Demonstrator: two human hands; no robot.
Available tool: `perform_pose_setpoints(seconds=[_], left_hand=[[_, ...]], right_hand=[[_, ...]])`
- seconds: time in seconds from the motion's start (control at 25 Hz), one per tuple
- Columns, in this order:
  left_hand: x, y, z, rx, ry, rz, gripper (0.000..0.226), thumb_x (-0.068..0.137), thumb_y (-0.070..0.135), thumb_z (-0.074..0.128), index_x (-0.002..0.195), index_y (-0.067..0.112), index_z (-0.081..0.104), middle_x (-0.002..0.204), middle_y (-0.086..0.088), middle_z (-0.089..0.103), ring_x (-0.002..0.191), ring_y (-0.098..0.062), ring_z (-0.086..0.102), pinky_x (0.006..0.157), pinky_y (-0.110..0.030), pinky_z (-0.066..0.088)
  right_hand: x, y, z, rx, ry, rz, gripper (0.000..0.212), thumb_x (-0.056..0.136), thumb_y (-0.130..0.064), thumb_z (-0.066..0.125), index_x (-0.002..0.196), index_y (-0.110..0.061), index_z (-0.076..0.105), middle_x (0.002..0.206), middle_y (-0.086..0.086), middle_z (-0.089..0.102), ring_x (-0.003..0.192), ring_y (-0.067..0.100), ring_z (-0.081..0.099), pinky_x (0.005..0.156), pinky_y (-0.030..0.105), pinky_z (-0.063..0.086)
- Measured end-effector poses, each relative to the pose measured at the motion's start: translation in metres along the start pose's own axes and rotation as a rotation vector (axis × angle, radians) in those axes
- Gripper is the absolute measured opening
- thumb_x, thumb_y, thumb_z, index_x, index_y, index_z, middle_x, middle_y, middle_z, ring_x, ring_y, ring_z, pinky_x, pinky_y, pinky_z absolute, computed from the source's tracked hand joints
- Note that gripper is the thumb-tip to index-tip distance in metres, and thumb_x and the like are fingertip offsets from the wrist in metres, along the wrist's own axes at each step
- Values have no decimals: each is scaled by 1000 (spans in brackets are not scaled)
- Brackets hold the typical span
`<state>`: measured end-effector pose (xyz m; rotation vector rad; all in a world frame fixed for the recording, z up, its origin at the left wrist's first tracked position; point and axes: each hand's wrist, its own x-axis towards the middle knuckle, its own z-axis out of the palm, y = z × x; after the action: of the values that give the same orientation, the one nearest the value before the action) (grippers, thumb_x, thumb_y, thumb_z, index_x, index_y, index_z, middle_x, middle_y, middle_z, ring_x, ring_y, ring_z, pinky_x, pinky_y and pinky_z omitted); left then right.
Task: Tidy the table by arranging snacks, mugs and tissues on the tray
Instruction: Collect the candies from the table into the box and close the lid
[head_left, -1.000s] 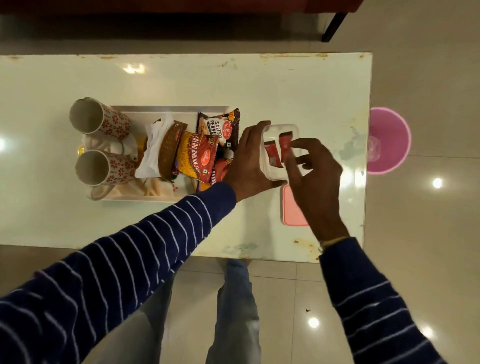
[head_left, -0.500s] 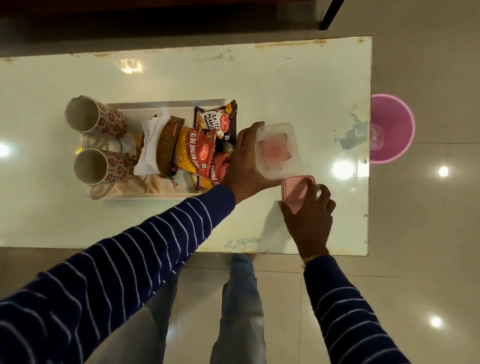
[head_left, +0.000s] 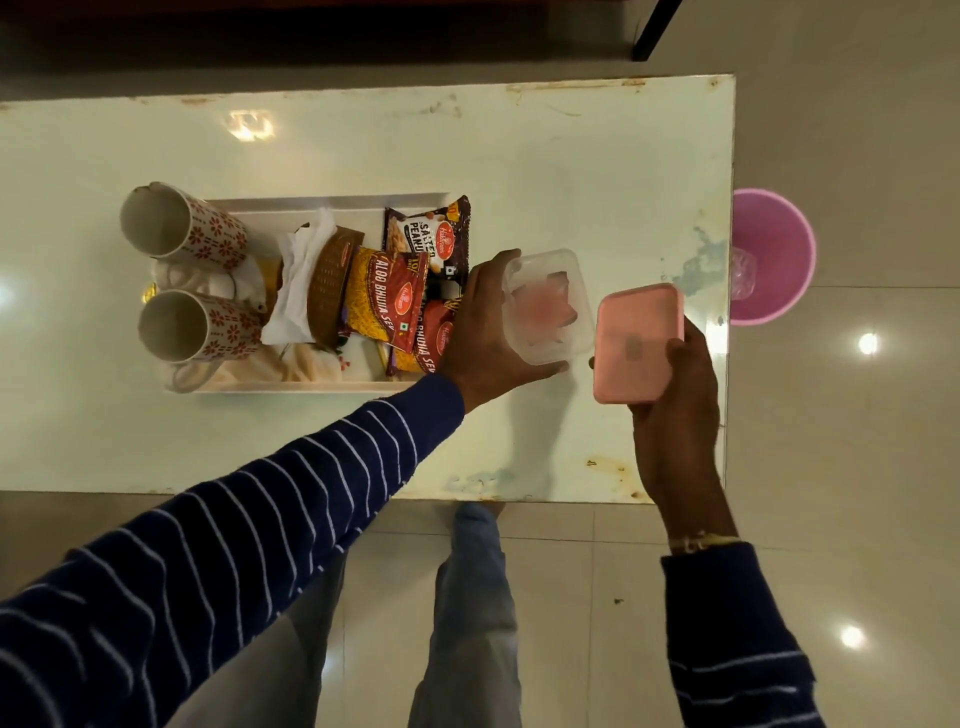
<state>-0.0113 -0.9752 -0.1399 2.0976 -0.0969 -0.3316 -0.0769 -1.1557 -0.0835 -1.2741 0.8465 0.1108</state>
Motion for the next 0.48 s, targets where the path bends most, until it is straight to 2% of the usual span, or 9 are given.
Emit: perform_pose_setpoints(seconds=[0.08,0.16,0.2,0.28,0.36,0.48], left_hand=[[-2,-3,-1,7,23,3,116,49,39,96,142,9,33,134,1,40,121,6,37,101,-14,42],[-4,-5,-4,13,18,14,116,49,39,96,141,8,34,135,-1,40,123,-3,39,102,-23,45],[-5,-5,-5,19,3,30,116,49,39,96,142,8,34,137,-4,40,125,-8,40,103,-30,47],[-7,-5,-5,13,-53,76,116,50,40,95,142,8,34,138,-8,41,127,-13,41,103,-35,48],[-11,-1,-1,3,-99,118,117,49,42,95,143,6,34,139,-9,42,127,-11,40,104,-32,45],[-16,5,5,11,-113,146,119,47,38,97,142,-1,35,139,-16,42,127,-11,38,105,-34,45]], right_hand=[[-3,-2,4,-63,83,-106,29,101,-23,36,104,-30,65,98,-9,65,99,18,59,85,42,48],[0,-1,0,-19,116,-211,34,102,-10,34,88,-23,62,79,-11,57,82,12,51,76,33,42],[0,1,-1,-40,108,-236,36,101,-9,34,87,-22,64,78,-9,57,79,11,50,73,29,43],[-2,9,8,-169,89,-178,35,102,-11,36,109,-16,69,95,-5,65,89,9,59,75,23,51],[-7,21,21,-320,116,-84,35,104,-17,40,130,-17,63,111,-1,63,107,13,61,82,26,54],[-13,34,39,-482,188,-140,34,105,-26,40,130,-14,60,114,5,56,109,20,57,85,31,52]])
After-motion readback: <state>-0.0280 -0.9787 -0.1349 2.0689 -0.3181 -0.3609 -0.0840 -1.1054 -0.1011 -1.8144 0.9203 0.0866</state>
